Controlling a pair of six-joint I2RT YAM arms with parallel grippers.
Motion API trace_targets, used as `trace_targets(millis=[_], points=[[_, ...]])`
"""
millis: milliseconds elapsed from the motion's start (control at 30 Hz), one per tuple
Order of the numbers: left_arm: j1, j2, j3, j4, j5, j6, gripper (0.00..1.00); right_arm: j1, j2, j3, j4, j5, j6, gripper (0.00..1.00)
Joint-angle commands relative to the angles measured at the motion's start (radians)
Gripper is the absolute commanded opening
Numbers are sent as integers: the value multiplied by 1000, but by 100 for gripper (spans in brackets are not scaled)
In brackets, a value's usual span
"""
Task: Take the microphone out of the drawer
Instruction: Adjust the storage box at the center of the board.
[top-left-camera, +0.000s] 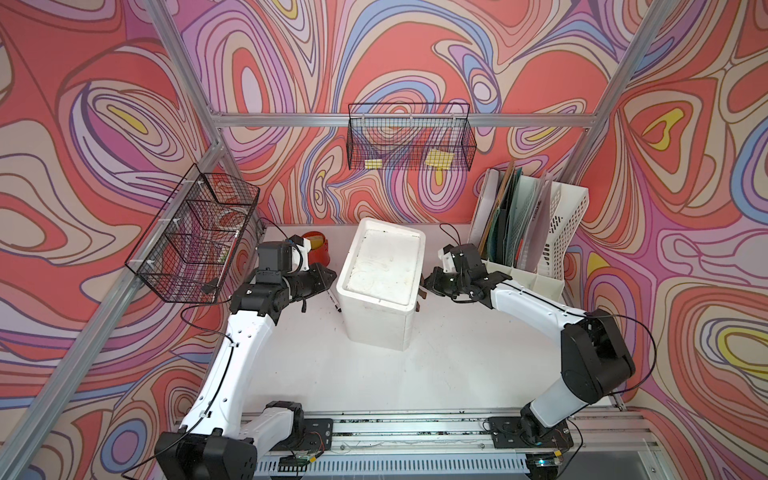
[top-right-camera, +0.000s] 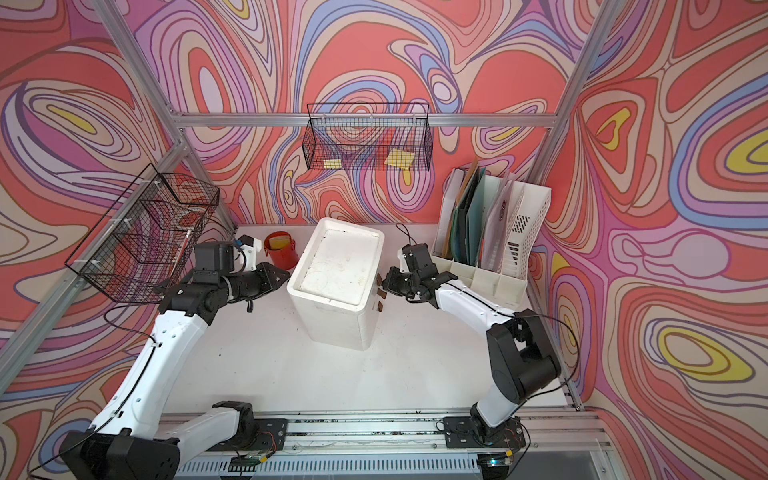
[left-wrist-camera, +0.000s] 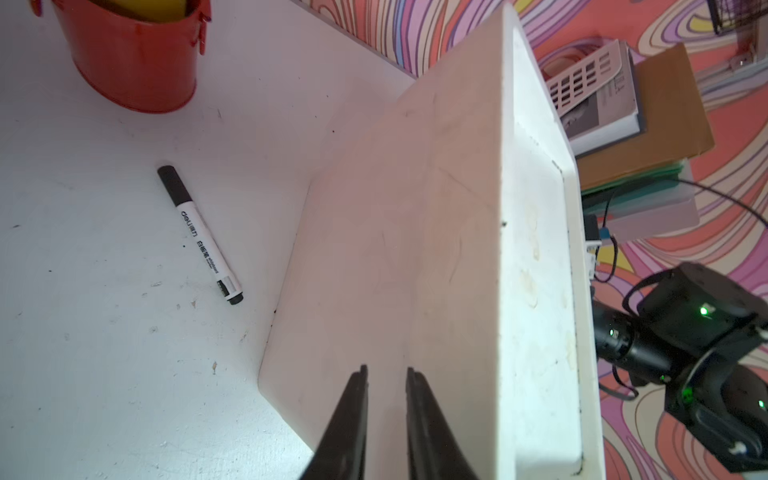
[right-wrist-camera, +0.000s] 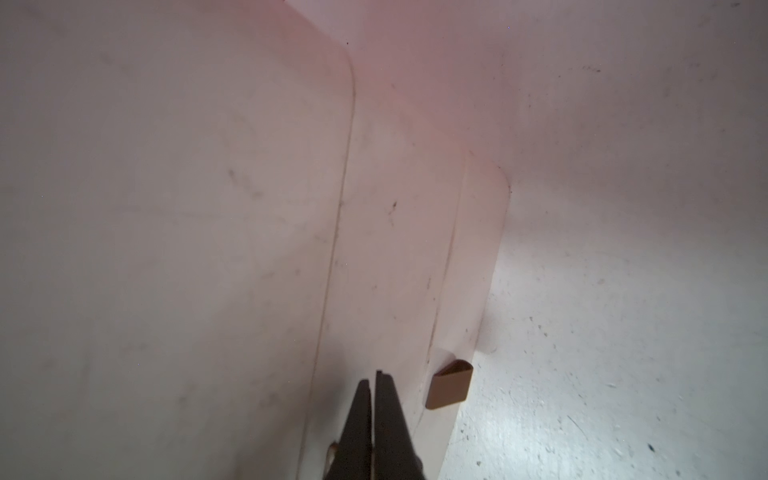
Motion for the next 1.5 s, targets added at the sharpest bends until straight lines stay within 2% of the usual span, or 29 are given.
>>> trace_targets(millis=[0, 233, 300, 400, 600, 800, 1100, 1300, 1467], points=[[-1, 43, 112, -118, -94, 57, 46, 6, -58, 36, -136, 81, -51, 27], [-3, 179, 336, -251, -42, 121, 58, 4, -117, 78, -281, 175, -95, 76], [-10, 203, 379, -282, -42, 133, 61, -2, -143, 76, -302, 218, -88, 98], [-45, 226, 433, -338, -109, 160, 68, -13, -175, 77, -329, 238, -79, 98], [-161, 280, 541, -452, -254, 241, 69, -44, -233, 88, -367, 232, -98, 98], [-250, 351, 620, -516, -368, 311, 69, -72, -290, 79, -366, 171, -89, 98], [-290, 474, 712, -548, -413, 368, 67, -75, -376, 39, -367, 188, -66, 98], [-298, 531, 729, -518, -425, 368, 58, -76, -409, 7, -360, 165, -49, 98], [-306, 555, 723, -500, -419, 358, 42, -76, -430, -16, -351, 153, -42, 98]])
